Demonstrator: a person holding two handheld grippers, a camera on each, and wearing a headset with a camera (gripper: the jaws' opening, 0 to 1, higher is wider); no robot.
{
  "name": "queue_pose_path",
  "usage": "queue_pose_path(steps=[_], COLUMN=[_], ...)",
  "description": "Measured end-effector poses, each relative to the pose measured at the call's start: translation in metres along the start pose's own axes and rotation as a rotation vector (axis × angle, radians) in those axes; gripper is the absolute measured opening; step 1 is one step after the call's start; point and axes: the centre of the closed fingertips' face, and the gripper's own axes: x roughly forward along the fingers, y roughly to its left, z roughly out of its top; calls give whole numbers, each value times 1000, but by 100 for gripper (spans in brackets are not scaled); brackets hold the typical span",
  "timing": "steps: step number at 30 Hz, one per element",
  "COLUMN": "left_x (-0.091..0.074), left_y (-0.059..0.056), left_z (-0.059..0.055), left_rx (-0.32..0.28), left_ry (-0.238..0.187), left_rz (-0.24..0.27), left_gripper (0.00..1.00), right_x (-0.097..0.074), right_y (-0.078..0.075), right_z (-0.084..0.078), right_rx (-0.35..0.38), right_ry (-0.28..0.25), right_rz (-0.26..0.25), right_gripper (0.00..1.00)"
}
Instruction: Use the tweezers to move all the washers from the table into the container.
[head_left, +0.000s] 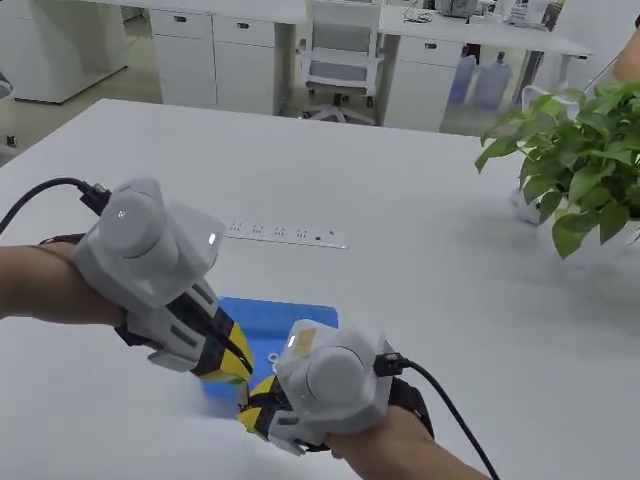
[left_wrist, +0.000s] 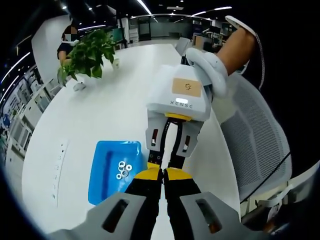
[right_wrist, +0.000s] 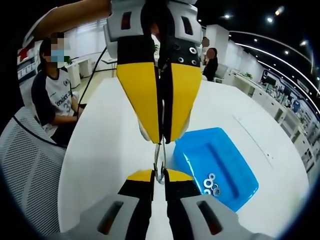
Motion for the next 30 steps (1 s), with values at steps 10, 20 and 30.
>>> queue_pose_path(steps=[10,20,30], left_x=[-13,-13,-7], left_y=[15,38,59], left_z=[16,23,18], left_rx=[32,58,58], left_ry=[-5,-4,0], left_rz=[30,54,68], left_gripper=[5,6,6], right_x=[-11,-13,-4], right_y=[-21,-47,-67], right_z=[16,18,15], right_rx=[-10,-14,3], right_ry=[-16,-33,-56], right_rz=[-33,-65,-69], right_gripper=[10,10,10])
